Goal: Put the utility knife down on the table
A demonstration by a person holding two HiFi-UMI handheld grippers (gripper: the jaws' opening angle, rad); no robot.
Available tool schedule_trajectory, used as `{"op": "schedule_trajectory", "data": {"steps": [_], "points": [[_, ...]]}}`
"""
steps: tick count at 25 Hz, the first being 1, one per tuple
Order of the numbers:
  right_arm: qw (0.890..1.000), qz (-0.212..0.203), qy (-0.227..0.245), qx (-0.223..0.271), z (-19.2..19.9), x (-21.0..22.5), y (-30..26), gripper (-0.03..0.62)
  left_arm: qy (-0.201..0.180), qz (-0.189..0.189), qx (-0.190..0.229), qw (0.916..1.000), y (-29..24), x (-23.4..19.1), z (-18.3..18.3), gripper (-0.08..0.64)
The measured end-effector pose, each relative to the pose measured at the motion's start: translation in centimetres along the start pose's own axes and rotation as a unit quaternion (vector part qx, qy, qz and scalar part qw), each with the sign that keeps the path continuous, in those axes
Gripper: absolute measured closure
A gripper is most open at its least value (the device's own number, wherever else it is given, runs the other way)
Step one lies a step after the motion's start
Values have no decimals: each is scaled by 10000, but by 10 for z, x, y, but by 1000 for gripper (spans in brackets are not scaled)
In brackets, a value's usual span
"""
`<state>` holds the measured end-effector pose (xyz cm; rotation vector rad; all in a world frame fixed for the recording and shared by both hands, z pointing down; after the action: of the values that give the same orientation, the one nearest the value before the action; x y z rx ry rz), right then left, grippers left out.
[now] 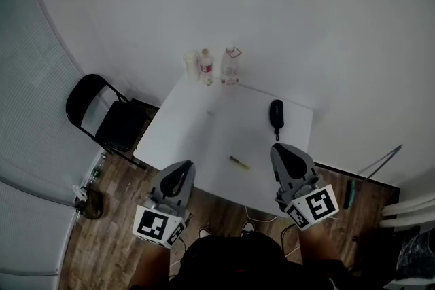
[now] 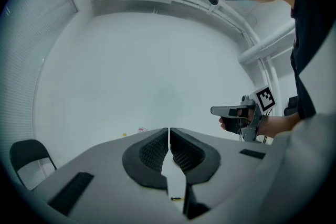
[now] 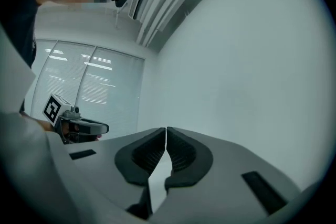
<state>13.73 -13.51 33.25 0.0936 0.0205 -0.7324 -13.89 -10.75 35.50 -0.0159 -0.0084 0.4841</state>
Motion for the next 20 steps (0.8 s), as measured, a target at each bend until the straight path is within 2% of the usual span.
{"op": "schedule_trajectory", "data": {"steps": [4,8,20], "points": [[9996,173,159,142,-13,-1,13,565,-61,65,119,9999,3,4,-10,529],[9996,218,107,158,-14,-2,19,566,-101,167,132,9997,7,11,-12,529],[9997,143,177,68,-11,-6,18,566,-177,232,161,9994,10,17,-16,529]]}}
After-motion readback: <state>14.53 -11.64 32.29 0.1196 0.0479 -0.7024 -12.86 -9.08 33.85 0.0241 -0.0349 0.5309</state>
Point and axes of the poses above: the fingertips, and each gripper's own axes: y backward along the fingers, x to its right, z out of its underside, the point moved 8 cm from there along y, backward along the fingers, and after that the axes turned 6 degrees about -z, right-handed, at the moved point
